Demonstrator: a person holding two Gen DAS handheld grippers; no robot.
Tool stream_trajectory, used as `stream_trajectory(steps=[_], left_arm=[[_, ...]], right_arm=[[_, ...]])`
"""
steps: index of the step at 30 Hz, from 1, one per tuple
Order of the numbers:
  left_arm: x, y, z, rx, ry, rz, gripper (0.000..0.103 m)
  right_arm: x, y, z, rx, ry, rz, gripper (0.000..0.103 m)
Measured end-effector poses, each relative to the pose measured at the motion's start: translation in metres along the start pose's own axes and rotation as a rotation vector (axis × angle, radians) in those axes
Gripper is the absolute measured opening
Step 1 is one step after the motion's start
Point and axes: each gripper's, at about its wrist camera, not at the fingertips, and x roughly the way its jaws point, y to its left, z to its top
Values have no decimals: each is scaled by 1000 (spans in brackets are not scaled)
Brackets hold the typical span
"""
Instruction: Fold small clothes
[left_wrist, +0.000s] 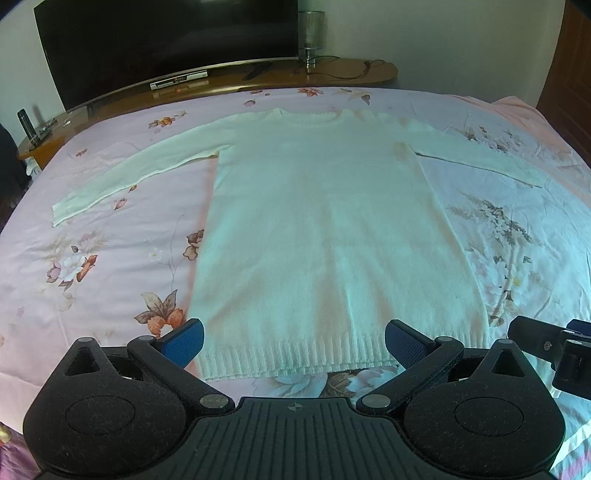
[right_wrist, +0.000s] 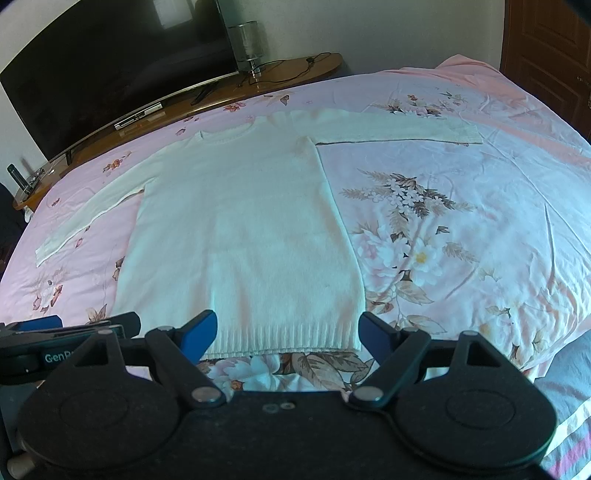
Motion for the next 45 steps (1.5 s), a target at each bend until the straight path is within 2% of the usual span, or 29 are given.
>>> stream_trajectory(steps=[24, 36, 45], left_arm=[[28, 8, 21, -38, 33, 13, 103], [60, 2, 55, -37, 20, 44, 103], [93, -7, 87, -59, 38, 44, 103]], right_arm=[[23, -1, 19, -4, 9, -11, 83], [49, -14, 51, -9, -18, -32, 83], [75, -31, 82, 1, -26, -55, 83]])
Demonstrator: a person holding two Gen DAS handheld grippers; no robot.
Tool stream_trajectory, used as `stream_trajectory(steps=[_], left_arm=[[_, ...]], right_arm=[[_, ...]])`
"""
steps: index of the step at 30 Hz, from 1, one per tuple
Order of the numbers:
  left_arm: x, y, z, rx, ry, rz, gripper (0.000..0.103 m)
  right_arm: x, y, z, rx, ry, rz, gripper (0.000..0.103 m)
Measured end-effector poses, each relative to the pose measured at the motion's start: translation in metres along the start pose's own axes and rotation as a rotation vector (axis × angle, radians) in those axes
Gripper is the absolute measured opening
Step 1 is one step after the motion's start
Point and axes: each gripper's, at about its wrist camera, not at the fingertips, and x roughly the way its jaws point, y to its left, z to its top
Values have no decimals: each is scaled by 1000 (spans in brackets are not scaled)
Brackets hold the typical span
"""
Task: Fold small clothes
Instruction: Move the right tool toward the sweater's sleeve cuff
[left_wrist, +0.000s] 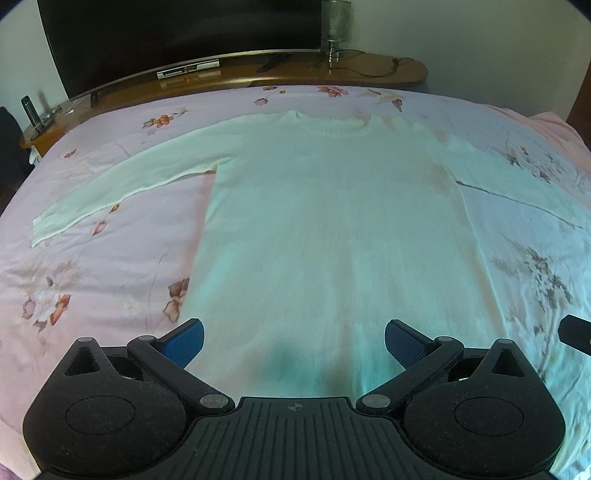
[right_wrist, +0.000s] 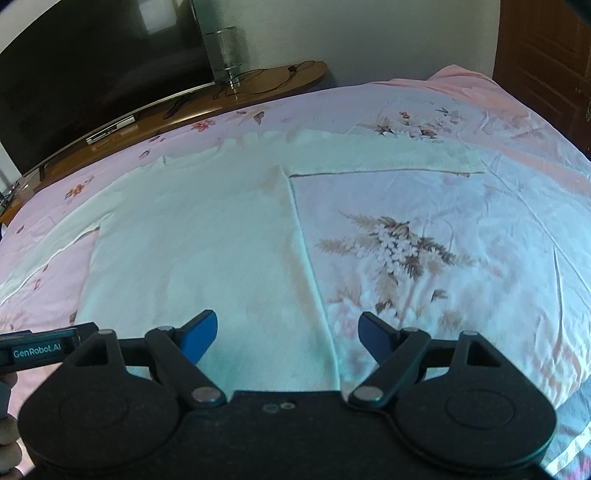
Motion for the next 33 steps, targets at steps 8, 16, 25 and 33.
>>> stream_trajectory(steps=[8, 16, 25, 33], left_arm=[[34, -12, 31, -6, 10, 19, 103], [71, -29, 65, -6, 8, 30, 103], [113, -54, 102, -9, 5, 23, 103], [154, -71, 128, -3, 21, 32, 103]], right_arm=[[34, -19, 28, 30, 0, -25, 83], [76, -44, 56, 59, -2, -60, 83], [130, -84, 85, 118, 15, -101, 83], [169, -132, 116, 205, -10, -115, 82]])
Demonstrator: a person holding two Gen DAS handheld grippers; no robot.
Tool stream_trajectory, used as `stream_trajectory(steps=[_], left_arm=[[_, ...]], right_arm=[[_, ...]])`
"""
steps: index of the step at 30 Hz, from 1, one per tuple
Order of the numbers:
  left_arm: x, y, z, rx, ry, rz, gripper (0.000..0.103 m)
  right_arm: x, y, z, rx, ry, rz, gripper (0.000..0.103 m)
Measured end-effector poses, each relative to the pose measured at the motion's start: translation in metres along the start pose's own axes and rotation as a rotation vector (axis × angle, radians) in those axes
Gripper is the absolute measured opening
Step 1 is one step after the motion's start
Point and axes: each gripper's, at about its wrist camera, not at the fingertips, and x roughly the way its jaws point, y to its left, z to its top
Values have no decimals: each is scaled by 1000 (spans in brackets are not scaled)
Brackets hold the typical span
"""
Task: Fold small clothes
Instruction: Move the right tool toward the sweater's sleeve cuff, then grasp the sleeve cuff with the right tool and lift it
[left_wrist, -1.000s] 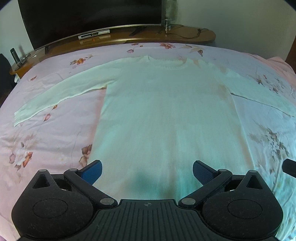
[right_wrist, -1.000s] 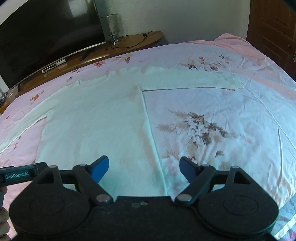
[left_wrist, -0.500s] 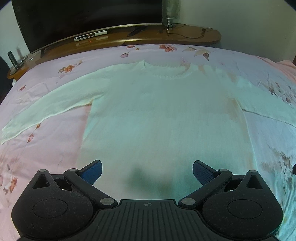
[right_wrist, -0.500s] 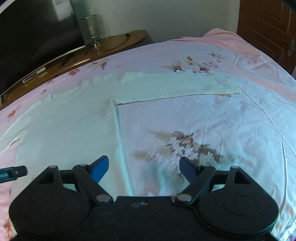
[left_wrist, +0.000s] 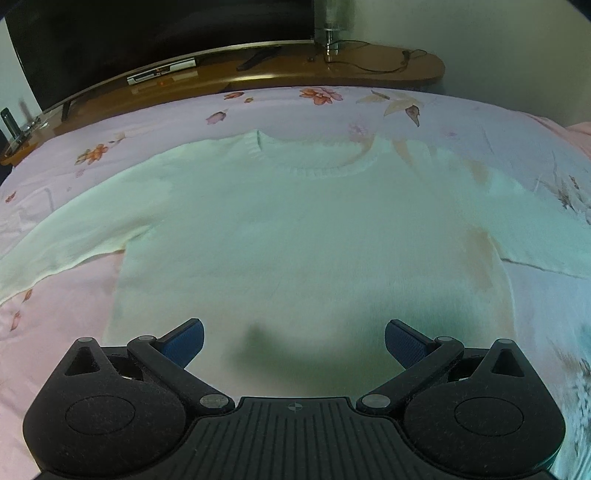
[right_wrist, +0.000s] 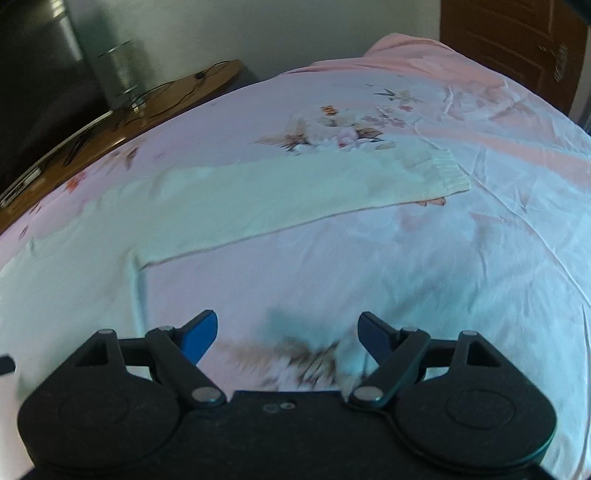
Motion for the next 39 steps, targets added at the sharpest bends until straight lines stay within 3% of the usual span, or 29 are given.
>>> stream_trajectory(steps=[9, 17, 27, 29, 30, 31, 32, 39], left_arm=[[33, -1, 17, -43, 14, 19, 103], [56, 2, 33, -60, 20, 44, 103], [81, -2, 47, -76, 27, 12, 103], [82, -2, 47, -76, 25, 17, 103], [83, -2, 47, -75, 24, 20, 103], [83, -2, 47, -74, 23, 20, 103], [83, -2, 47, -72, 23, 17, 103], [81, 3, 46, -65, 22, 20, 103]], right_arm=[[44, -51, 41, 89, -10, -70, 80], [76, -84, 65, 197, -3, -71, 80], [91, -112, 82, 341, -102, -40, 79], [90, -116, 84, 370, -127, -30, 71], [91, -119, 85, 387, -130, -37, 22], [94, -122, 86, 410, -122, -50, 12], [96, -126, 87, 437, -119, -35, 7], [101, -136, 90, 483, -111, 8, 12]])
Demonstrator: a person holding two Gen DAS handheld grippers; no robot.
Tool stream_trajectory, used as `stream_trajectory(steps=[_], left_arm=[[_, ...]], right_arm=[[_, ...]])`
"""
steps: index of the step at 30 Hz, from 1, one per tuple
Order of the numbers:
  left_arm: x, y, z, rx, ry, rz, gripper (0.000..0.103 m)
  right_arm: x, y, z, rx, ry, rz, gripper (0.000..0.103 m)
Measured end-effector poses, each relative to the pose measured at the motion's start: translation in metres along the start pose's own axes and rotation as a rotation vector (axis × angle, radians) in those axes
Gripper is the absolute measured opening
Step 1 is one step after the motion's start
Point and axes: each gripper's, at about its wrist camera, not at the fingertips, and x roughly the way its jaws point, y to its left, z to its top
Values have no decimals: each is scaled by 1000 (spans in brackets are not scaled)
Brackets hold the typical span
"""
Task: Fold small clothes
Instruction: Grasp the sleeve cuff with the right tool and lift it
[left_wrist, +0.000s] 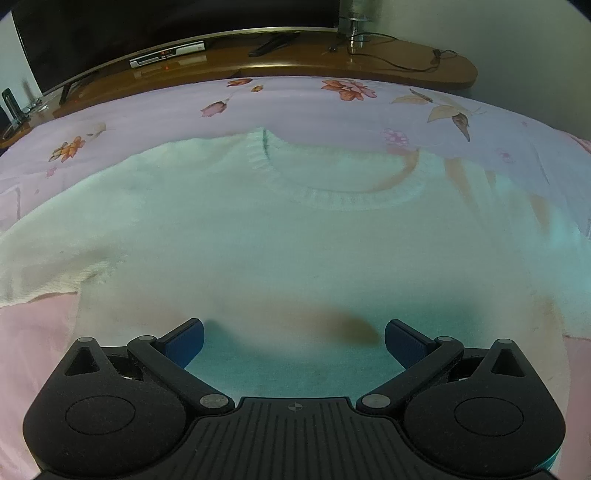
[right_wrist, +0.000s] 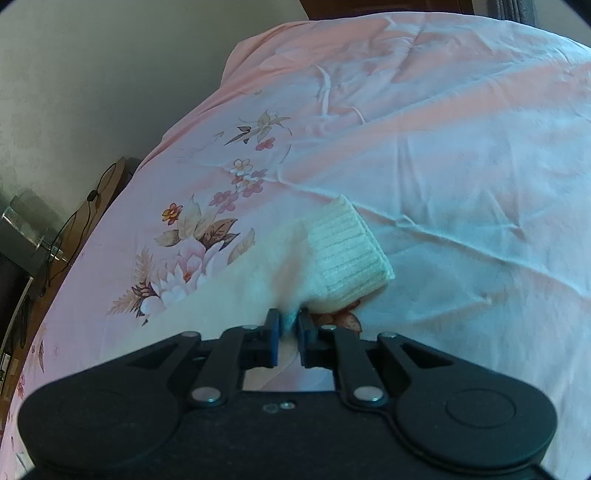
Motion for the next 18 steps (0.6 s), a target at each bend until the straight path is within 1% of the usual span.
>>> stream_trajectory(steps=[2, 6, 8, 11, 15, 18], left_arm=[[-1, 5, 0, -4, -5, 4, 103], [-1, 13, 3, -1, -15, 20, 103], [-1, 17, 4, -8, -16, 24, 103], [-3, 24, 3, -14, -19, 10, 103], [-9, 39, 2, -53, -34, -24, 103], [-12, 54, 2, -90, -40, -42, 103]], right_arm=[[-2, -4, 1, 33, -11, 1, 16], [0, 1, 3, 14, -23, -17, 18], [1, 7, 3, -18, -37, -19, 9], [-4, 22, -1, -76, -67, 14, 7], [-16, 59, -14, -165, -81, 132, 7], [-32, 112, -38, -302, -75, 245, 7]])
